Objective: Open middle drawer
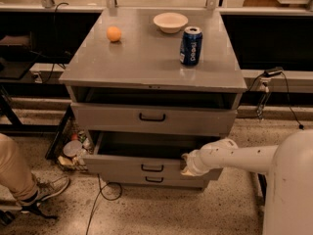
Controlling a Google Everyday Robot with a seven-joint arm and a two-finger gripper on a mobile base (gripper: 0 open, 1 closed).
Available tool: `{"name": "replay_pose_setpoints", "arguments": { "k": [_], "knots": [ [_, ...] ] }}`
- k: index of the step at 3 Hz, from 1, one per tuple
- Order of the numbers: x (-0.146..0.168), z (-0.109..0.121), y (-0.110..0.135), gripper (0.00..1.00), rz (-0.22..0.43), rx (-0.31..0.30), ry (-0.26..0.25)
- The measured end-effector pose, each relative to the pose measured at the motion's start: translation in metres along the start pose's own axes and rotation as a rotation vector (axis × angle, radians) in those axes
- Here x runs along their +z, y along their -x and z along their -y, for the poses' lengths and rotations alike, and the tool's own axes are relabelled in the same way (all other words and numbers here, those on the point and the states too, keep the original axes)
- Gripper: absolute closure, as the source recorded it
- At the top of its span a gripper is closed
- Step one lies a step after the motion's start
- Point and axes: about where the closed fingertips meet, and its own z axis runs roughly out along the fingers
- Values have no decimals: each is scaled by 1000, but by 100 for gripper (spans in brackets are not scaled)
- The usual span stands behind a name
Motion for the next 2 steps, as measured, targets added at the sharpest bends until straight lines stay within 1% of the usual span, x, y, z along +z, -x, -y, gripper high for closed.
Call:
{"name": "replay_pose_setpoints", "arguments": {
  "k": [2],
  "knots": [
    [0, 0, 0, 100, 0, 0, 0]
  ]
}}
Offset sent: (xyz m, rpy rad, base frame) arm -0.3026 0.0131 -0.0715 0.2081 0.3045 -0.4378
